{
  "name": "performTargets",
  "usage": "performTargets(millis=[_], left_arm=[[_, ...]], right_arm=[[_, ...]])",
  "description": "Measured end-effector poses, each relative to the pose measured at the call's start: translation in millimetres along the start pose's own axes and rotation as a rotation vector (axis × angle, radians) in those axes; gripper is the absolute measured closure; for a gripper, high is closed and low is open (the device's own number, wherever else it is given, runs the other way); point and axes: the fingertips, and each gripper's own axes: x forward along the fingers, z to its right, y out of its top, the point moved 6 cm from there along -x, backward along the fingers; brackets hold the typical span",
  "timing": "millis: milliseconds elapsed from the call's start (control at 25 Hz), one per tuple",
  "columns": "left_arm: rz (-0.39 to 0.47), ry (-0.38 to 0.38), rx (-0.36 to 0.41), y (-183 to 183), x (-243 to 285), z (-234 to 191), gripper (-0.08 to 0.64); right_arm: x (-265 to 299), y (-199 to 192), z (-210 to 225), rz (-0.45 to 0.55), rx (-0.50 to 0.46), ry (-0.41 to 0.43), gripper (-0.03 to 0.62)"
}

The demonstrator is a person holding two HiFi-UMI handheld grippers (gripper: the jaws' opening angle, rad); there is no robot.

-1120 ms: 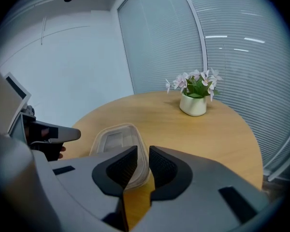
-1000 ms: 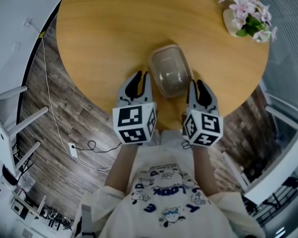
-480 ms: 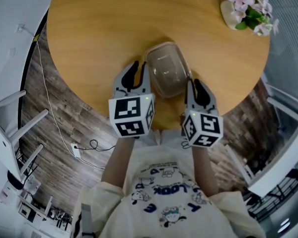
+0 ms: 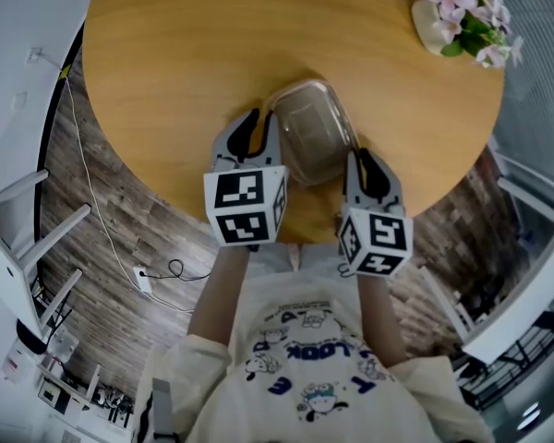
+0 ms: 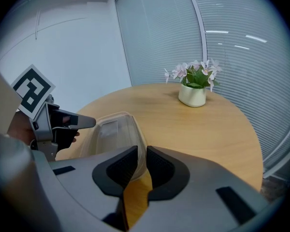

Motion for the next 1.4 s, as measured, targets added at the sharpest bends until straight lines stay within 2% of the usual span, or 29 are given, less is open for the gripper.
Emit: performTargets(millis=[400,560,760,920,1400], left_arm=[[-0.001,-0.019,0.007,4.9,7.7,-7.9,0.499],[0.001,-0.054,-0.002,5.1,8.8,-7.2,0.526],[0.002,-0.056,-0.002,5.1,10.7,-6.5,0.537],[0.008,-0.049,-0.004,6.0,9.3,-6.1,0.54],[0.077,-0.042,0.004,25.2,-12.3,-5.8,0.54]], right_arm=[[0.3,1.7,-2.4,-0.017,-0.066,0.013,0.549],[2.3,1.2,-4.8,-0.029,-0.062,0.02,0.569],[3.8,1.9,-3.2,-0.035,-0.039,0.026,0.574],[1.8,6.1,-1.9,-0.014,-0.016,0.025,0.575],[-11.8,30.4,-6.9,0.072,-0.042,0.027,0.575]])
